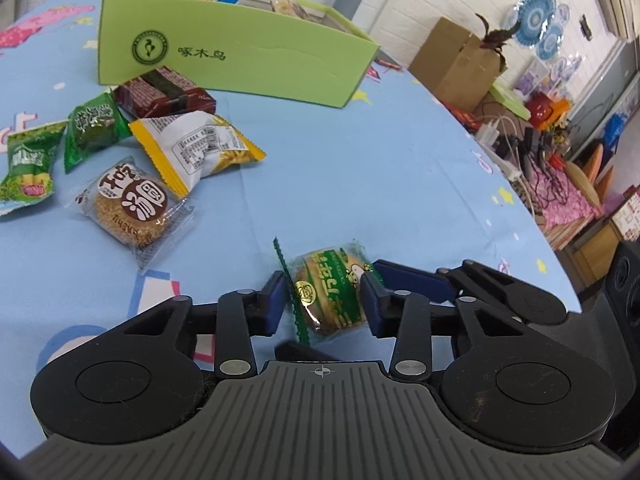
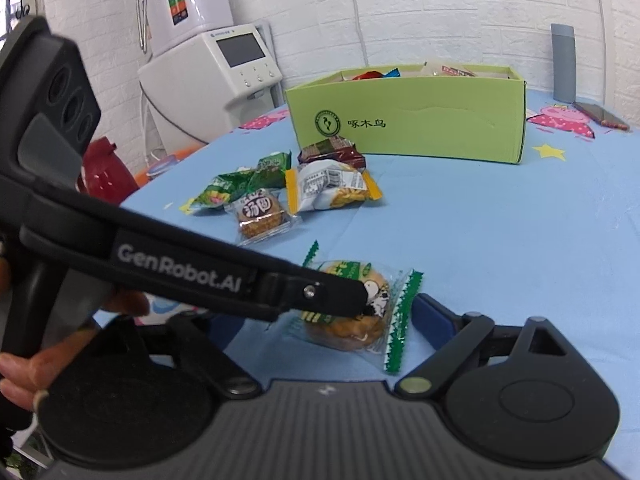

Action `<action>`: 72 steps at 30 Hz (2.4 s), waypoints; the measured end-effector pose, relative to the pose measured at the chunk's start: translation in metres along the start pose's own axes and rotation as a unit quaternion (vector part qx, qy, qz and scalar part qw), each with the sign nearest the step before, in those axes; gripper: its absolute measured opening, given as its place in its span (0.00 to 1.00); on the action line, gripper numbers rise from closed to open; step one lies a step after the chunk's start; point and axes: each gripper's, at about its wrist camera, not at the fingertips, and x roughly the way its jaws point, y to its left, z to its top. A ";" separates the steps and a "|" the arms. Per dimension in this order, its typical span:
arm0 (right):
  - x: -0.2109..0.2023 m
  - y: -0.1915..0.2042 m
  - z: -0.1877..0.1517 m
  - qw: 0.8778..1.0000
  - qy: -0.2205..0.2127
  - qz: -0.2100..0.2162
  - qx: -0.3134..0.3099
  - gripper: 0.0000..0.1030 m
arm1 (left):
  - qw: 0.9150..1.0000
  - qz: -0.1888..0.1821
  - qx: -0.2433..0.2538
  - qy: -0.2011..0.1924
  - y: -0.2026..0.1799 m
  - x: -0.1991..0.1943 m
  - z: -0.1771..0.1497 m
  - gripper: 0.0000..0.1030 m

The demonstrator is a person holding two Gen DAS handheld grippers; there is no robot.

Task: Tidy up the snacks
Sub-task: 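Move the left gripper to the green-wrapped cake pack, then close the left gripper on the green-wrapped cake pack, then carry the cake pack into the green box and open the left gripper, then move the left gripper to the yellow-white biscuit bag and close on it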

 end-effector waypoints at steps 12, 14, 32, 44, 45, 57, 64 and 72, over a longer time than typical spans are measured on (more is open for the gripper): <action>0.006 0.000 0.025 1.000 -0.012 0.002 0.001 0.79 | 0.999 -0.013 -0.032 -0.006 0.021 -0.006 0.022 0.11; 0.012 -0.002 0.022 1.000 0.001 0.000 0.009 0.87 | 0.999 -0.012 -0.031 0.003 0.022 -0.001 0.018 0.11; 0.002 0.012 0.019 1.000 -0.003 -0.005 -0.013 0.79 | 0.999 -0.007 -0.044 -0.020 0.017 -0.003 0.016 0.09; 0.033 0.001 0.127 0.994 -0.072 -0.001 -0.078 0.79 | 0.994 0.004 -0.031 -0.105 0.033 -0.028 0.140 0.08; 0.040 -0.002 0.142 0.994 -0.078 0.001 -0.082 0.79 | 0.993 0.008 -0.030 -0.113 0.036 -0.027 0.157 0.07; 0.152 -0.064 0.236 0.997 -0.055 0.004 -0.059 0.81 | 0.990 0.035 -0.026 -0.136 0.081 0.035 0.259 0.11; 0.107 -0.059 0.222 0.994 -0.094 0.006 -0.064 0.92 | 0.984 0.045 -0.025 -0.169 0.103 -0.004 0.235 0.50; 0.090 -0.019 0.112 0.996 0.012 0.067 -0.065 0.92 | 0.996 0.053 0.025 -0.064 0.118 -0.002 0.160 0.50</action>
